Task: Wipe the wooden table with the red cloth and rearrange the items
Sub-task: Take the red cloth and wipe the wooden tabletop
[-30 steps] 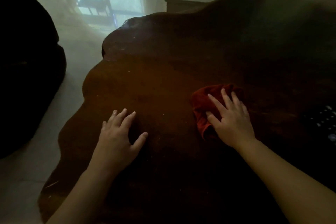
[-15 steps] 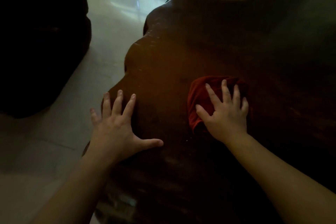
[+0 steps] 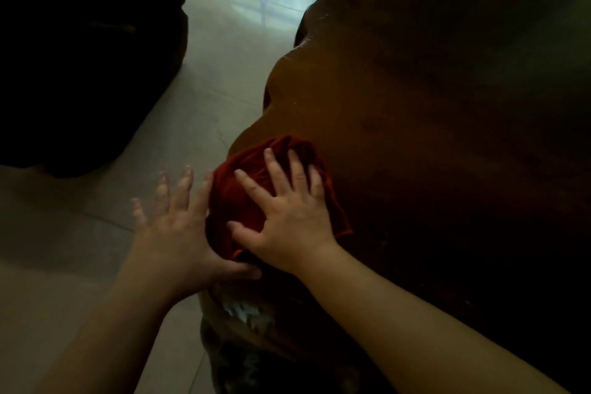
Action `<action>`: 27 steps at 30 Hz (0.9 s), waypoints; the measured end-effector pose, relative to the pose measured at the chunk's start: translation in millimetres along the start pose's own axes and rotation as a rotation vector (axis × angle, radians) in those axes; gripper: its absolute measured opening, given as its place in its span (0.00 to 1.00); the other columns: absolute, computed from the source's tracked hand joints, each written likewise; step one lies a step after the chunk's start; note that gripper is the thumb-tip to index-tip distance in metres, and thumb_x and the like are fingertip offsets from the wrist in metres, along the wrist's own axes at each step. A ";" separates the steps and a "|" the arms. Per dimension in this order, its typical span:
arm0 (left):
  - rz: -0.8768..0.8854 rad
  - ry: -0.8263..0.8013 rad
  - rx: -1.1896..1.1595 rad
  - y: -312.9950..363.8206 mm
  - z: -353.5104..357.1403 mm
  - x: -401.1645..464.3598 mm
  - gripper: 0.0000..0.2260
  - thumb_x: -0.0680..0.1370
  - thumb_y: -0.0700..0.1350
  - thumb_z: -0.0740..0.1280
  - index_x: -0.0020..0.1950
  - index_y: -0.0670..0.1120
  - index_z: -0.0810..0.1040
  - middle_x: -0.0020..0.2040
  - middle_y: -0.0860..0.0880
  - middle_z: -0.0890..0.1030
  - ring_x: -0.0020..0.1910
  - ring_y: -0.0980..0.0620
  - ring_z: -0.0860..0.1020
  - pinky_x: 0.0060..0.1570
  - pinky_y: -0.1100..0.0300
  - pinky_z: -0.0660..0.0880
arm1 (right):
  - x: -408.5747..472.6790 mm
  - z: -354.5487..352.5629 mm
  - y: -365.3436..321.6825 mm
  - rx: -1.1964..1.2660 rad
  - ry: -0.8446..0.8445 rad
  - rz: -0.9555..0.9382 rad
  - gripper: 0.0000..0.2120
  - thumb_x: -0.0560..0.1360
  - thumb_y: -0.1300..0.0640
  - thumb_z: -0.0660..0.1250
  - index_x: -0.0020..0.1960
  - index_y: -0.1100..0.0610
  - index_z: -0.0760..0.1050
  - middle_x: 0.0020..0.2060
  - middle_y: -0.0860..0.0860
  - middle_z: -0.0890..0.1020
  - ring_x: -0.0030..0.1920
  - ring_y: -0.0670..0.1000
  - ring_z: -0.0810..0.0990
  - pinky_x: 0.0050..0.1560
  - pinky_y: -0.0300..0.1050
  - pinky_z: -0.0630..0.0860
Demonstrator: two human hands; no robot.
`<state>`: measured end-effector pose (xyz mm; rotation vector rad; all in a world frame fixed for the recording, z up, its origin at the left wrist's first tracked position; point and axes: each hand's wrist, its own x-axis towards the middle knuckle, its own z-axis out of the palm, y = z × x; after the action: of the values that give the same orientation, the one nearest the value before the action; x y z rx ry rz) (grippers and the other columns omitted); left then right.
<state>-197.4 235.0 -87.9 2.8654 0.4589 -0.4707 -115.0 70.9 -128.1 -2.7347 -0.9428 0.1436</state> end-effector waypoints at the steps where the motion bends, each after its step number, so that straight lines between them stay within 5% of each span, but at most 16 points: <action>1: 0.012 0.002 -0.002 0.6 -0.4 -3.0 0.68 0.44 0.87 0.51 0.77 0.59 0.31 0.81 0.48 0.38 0.77 0.44 0.33 0.72 0.33 0.42 | -3.2 0.0 1.0 -0.002 -0.011 -0.029 0.39 0.72 0.25 0.54 0.80 0.37 0.55 0.82 0.55 0.53 0.80 0.63 0.44 0.75 0.68 0.42; 10: 0.091 0.030 0.000 26.4 -5.8 -6.2 0.63 0.51 0.86 0.52 0.80 0.58 0.41 0.81 0.48 0.46 0.78 0.47 0.40 0.73 0.34 0.47 | -45.0 -14.6 39.0 0.053 -0.104 -0.065 0.34 0.76 0.29 0.52 0.80 0.34 0.49 0.83 0.51 0.46 0.80 0.56 0.36 0.75 0.58 0.32; 27: 0.322 -0.067 0.083 151.3 18.2 -1.3 0.59 0.54 0.86 0.47 0.77 0.60 0.32 0.80 0.50 0.36 0.76 0.47 0.31 0.74 0.36 0.42 | -265.2 -63.1 189.1 0.058 -0.045 0.526 0.34 0.75 0.26 0.54 0.78 0.30 0.49 0.82 0.49 0.48 0.81 0.55 0.40 0.76 0.58 0.38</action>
<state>-153.2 89.3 -82.3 2.9127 -0.0370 -0.5333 -200.5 -249.3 -113.1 -2.8660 -0.2024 0.3193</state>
